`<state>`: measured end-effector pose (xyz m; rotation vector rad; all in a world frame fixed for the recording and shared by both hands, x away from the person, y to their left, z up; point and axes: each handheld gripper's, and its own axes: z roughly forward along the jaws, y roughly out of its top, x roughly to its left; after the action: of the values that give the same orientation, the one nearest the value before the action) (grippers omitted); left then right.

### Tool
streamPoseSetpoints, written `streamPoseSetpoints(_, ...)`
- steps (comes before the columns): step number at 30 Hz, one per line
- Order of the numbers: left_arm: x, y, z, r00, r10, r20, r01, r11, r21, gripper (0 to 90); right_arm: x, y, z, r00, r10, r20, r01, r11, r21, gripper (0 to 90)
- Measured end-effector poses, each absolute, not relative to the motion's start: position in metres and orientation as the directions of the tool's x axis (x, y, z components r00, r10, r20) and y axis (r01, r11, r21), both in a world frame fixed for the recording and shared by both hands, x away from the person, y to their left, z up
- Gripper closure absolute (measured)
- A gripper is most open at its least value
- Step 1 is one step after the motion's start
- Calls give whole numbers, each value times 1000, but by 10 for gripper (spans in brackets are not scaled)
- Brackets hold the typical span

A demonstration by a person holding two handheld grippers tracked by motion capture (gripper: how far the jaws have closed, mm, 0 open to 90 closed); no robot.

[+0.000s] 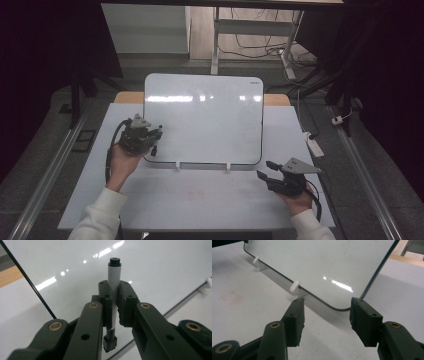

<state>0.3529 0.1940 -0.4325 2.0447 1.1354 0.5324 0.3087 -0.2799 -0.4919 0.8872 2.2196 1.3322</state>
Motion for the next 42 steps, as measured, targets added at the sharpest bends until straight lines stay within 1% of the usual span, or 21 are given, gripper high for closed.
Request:
streamPoseSetpoints(4, 366, 189, -435, 512, 859, 19, 568, -355, 742, 811, 308, -279, -492, -720, 693, -21, 311, 349, 884, 454)
streamPoseSetpoints(9, 377, 179, -440, 506, 860, 69, 575, -395, 716, 807, 309, -278, -493, -726, 687, -25, 311, 361, 879, 453)
streamPoseSetpoints(15, 382, 170, -447, 493, 858, 142, 570, -442, 692, 791, 310, -278, -495, -726, 687, -29, 314, 369, 875, 451)
streamPoseSetpoints(21, 383, 166, -448, 500, 851, 163, 561, -461, 688, 771, 311, -279, -496, -725, 688, -32, 316, 373, 872, 451)
streamPoseSetpoints(23, 382, 165, -447, 499, 849, 176, 553, -468, 689, 710, 311, -279, -496, -724, 689, -30, 315, 370, 874, 450)
streamPoseSetpoints(25, 379, 165, -445, 501, 846, 181, 540, -469, 699, 609, 311, -279, -495, -723, 690, -32, 315, 370, 874, 449)
streamPoseSetpoints(28, 371, 169, -438, 501, 848, 171, 511, -450, 733, 523, 311, -280, -495, -721, 692, -30, 316, 367, 875, 449)
streamPoseSetpoints(31, 358, 176, -431, 523, 843, 127, 474, -411, 779, 443, 311, -282, -496, -721, 692, -30, 314, 365, 877, 449)
streamPoseSetpoints(35, 337, 187, -426, 564, 823, 68, 442, -371, 817, 379, 311, -283, -496, -729, 682, -60, 287, 384, 878, 446)
streamPoseSetpoints(42, 297, 212, -435, 608, 794, -32, 433, -298, 851, 327, 311, -289, -496, -726, 684, -74, 274, 387, 880, 439)
